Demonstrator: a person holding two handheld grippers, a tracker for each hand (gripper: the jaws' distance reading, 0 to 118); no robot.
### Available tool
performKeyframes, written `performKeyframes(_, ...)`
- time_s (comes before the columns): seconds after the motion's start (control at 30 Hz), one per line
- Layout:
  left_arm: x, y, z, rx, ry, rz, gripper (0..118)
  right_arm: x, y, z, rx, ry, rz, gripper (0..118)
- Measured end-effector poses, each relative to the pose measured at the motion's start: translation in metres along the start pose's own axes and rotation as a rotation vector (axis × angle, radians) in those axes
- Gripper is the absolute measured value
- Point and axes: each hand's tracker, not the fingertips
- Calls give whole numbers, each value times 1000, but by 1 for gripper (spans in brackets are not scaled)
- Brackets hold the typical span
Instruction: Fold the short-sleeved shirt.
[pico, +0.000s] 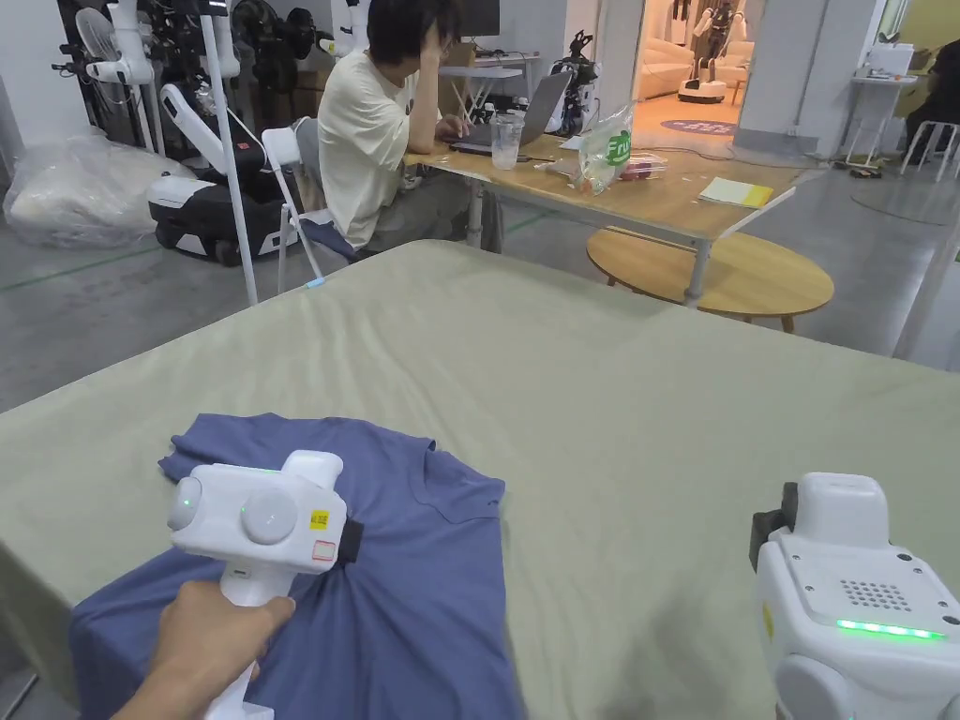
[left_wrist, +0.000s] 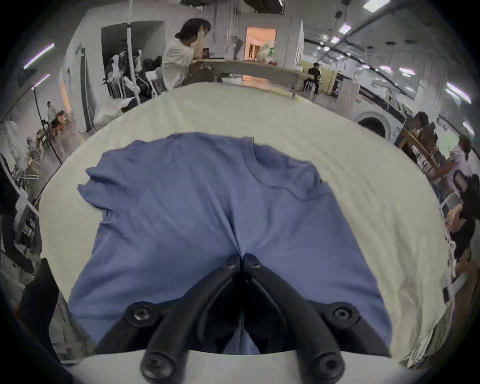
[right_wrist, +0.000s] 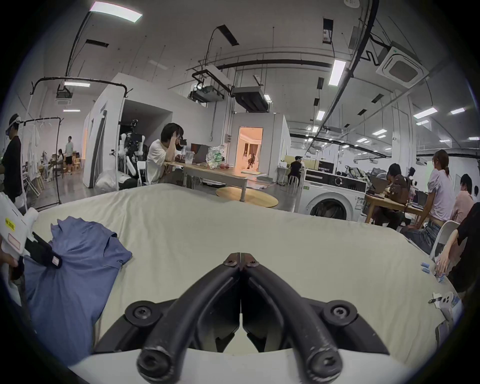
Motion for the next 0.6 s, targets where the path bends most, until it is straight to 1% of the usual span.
performKeyframes(0.07, -2, 3, 9, 23, -10, 15, 0, 1, 1, 0, 0, -4, -5, 0)
performKeyframes(0.1, -1, 5, 15, 46, -27, 9, 0, 3, 2, 0, 1, -3, -9, 0)
performKeyframes(0.2, 4, 10, 36, 123, -16, -18, 0, 4, 3, 0, 5, -9, -10, 0)
performKeyframes(0.23, 4, 14, 43, 157, -60, 0, 0, 5, 3, 0, 6, -9, -9, 0)
performKeyframes(0.3, 8, 26, 60, 216, -81, 29, 0, 7, 4, 0, 8, -12, -3, 0)
performKeyframes(0.37, 22, 42, 80, 280, -111, -2, 0, 11, 6, 1, 7, -15, -4, 0)
performKeyframes(0.4, 28, 54, 87, 282, -127, -31, 0, 13, 8, 1, 8, -16, -9, 0)
performKeyframes(0.47, 50, 73, 105, 330, -181, -90, 0, 18, 11, 3, 12, -27, -12, 0)
performKeyframes(0.5, 64, 83, 110, 305, -223, -121, 0, 21, 12, 4, 16, -32, -19, 0)
performKeyframes(0.53, 77, 92, 113, 354, -228, -143, 0, 26, 14, 7, 21, -38, -30, 0)
performKeyframes(0.6, 106, 105, 121, 369, -286, -203, 0, 35, 17, 14, 36, -57, -49, 0)
